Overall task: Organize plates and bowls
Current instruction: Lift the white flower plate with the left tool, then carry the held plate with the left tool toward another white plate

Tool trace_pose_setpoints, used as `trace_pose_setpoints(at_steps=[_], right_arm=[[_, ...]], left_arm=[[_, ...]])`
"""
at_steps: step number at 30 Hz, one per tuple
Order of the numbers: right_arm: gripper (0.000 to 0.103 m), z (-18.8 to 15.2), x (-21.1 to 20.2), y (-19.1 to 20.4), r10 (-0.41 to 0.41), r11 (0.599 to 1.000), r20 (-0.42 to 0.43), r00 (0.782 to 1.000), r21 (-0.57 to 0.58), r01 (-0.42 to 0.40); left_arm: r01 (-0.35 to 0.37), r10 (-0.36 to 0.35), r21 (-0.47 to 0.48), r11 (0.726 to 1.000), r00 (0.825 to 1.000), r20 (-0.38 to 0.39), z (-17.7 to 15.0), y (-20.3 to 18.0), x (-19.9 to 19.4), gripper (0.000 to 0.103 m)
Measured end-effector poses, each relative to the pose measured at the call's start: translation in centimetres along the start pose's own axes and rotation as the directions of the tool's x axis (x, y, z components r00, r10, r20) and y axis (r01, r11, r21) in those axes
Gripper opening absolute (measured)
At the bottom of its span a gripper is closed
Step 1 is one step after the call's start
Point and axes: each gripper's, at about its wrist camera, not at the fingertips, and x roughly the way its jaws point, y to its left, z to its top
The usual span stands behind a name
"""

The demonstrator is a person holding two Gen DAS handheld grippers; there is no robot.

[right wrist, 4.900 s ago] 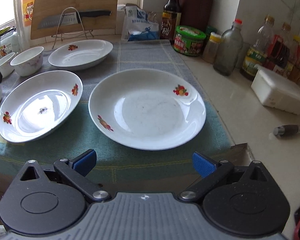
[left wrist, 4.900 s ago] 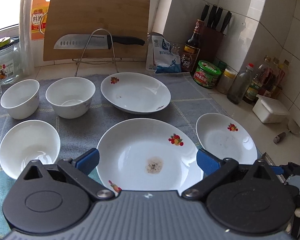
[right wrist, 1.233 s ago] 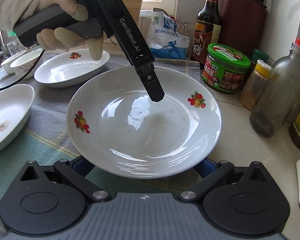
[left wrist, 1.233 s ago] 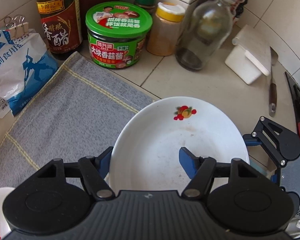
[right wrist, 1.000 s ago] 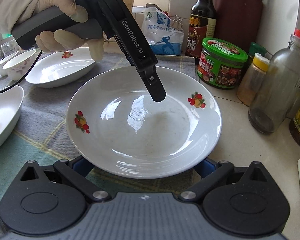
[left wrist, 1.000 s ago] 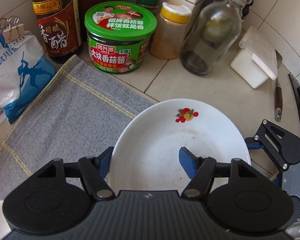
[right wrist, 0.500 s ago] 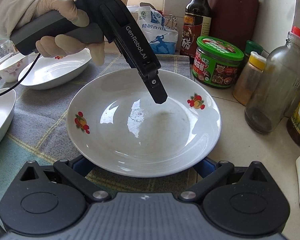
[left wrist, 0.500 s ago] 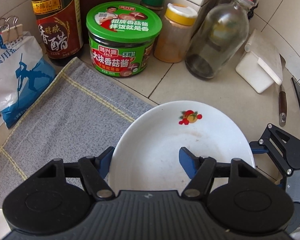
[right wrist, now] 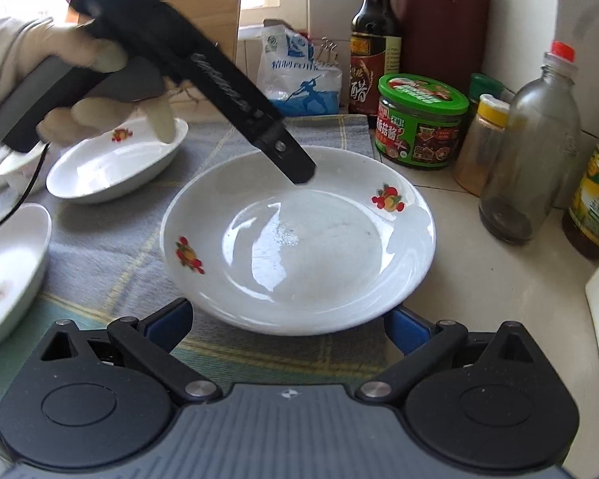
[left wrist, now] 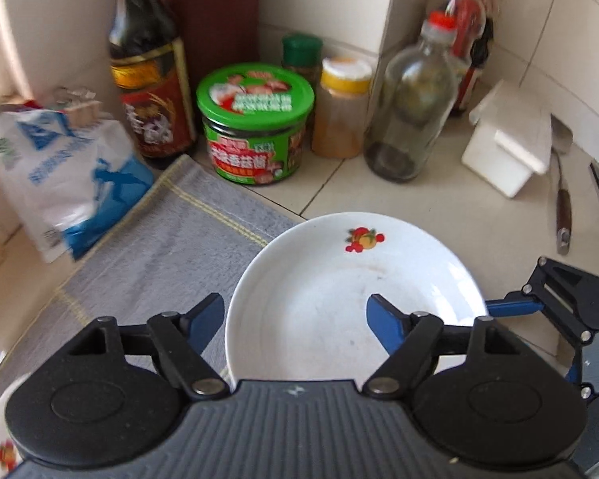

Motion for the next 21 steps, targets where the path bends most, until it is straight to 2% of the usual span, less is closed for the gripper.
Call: trace_pose_setpoints(at_steps=[5,12,15,17,21], right_arm=[[0.103,-0.7,-1.4,1.4,-0.015,1.000,0.006,1.000,-0.021,0.015],[0.103,-1.9,-3.2,4.9,-0.081,0.994,-0.001,0.997,-0.077,0.081],[0.103,-2.5,-4.0,6.4,-0.052,0.996,0.001,0.999,-0.073,0.052],[0.103,-3.0,-4.2,7.6,-0.021,0.997,-0.011,1.000,-0.077,0.020],[0.103,-3.9,-4.6,10.0,0.032,0.993,-0.023,0.999,-0.113,-0.034]], left_arm=[[-0.073,0.076,-0.030,0.997,0.993,0.094,-2.6,-1.1,-4.5,0.085],[-0.136,0.157,-0.144,0.980,0.977,0.145,-8.5,-2.1,-9.9,0.087],[-0.152,0.186,-0.205,0.967,0.970,0.154,-11.3,-2.2,-11.8,0.088],[-0.188,0.228,-0.233,0.954,0.961,0.159,-13.3,-2.4,-13.0,0.089],[-0.265,0.304,-0.230,0.936,0.940,0.156,-16.3,-2.7,-14.9,0.089]])
